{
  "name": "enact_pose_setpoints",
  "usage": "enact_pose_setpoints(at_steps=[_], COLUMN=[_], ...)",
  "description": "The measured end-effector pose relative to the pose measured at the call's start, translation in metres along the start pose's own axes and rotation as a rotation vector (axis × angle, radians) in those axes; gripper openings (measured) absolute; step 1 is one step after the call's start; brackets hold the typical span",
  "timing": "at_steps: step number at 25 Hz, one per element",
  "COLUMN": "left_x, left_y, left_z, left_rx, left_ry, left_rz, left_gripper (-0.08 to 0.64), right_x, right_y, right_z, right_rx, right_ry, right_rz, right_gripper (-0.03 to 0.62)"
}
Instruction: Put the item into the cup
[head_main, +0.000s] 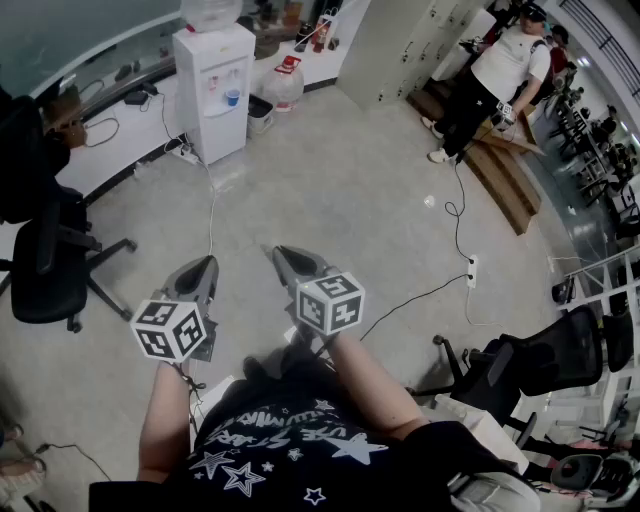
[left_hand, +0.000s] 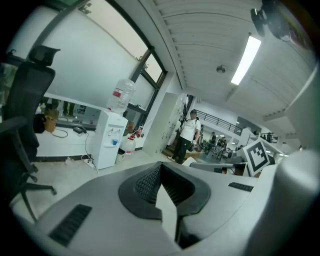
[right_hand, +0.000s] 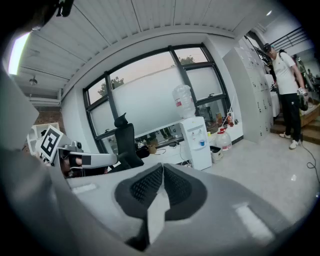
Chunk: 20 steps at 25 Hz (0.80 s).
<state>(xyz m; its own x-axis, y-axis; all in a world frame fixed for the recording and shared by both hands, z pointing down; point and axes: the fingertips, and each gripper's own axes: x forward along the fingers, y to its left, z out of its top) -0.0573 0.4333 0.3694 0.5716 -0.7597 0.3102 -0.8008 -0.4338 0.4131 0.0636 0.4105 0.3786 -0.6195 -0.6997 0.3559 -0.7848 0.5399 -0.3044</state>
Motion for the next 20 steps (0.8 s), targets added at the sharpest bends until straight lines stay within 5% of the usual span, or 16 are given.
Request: enact_pose_setpoints(at_steps=[13,20], left_x=[-0.009,-0.021], left_y=[0.018,0.023], left_z=[-0.007,-0.023], left_rx=[0.001,-0.01], left_ry=[0.007,0.029], left_rz=[-0.025,-0.011], left_gripper=[0.005,0.005], right_x=[0.02,0.018], right_y=[0.018,0.045], right_z=[-0.003,-0.01], right_rx=[-0.031,-0.107], right_ry=[0.018,0.012], right_rz=[0.009,0.099], right_gripper=[0.002,0.002])
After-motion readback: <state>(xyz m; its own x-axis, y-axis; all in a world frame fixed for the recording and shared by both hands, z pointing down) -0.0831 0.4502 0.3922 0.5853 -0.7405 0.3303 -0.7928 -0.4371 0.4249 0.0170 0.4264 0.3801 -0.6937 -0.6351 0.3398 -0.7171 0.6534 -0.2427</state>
